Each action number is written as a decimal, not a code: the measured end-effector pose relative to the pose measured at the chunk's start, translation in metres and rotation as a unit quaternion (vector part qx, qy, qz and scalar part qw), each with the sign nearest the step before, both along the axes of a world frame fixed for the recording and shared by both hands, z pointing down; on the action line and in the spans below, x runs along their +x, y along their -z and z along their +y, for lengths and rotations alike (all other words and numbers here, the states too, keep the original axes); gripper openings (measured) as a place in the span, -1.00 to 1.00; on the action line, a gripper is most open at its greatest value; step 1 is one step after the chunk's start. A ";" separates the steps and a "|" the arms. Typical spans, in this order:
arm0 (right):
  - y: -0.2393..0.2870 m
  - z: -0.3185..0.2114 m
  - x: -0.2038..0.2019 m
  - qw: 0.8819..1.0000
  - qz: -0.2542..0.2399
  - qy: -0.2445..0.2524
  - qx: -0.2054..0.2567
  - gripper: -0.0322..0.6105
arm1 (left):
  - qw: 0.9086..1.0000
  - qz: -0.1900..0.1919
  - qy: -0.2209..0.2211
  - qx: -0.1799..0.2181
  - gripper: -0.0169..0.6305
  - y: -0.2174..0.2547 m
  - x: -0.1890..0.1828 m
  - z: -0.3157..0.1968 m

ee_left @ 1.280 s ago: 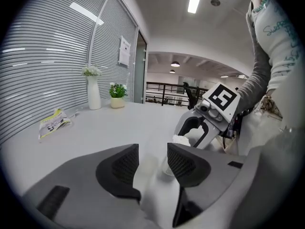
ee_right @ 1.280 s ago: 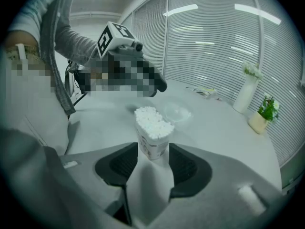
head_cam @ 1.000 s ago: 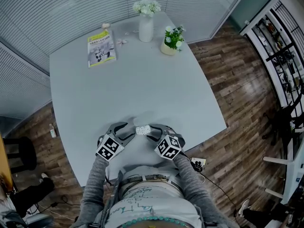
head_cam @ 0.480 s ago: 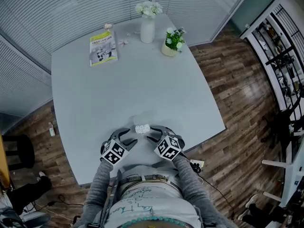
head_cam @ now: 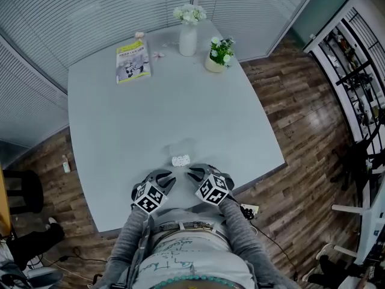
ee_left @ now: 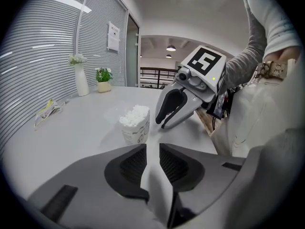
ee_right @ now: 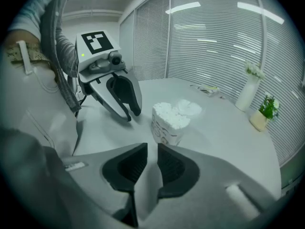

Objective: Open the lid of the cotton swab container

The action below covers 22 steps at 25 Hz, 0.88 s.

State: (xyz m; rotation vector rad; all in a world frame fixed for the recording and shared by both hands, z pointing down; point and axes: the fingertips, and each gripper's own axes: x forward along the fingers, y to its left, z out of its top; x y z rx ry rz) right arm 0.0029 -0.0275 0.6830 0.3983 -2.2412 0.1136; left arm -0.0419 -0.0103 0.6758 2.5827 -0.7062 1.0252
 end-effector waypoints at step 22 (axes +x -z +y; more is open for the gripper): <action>0.024 0.028 -0.030 0.998 -0.063 0.005 0.007 -0.89 | 0.992 0.058 0.092 0.056 -0.95 0.030 0.004 0.012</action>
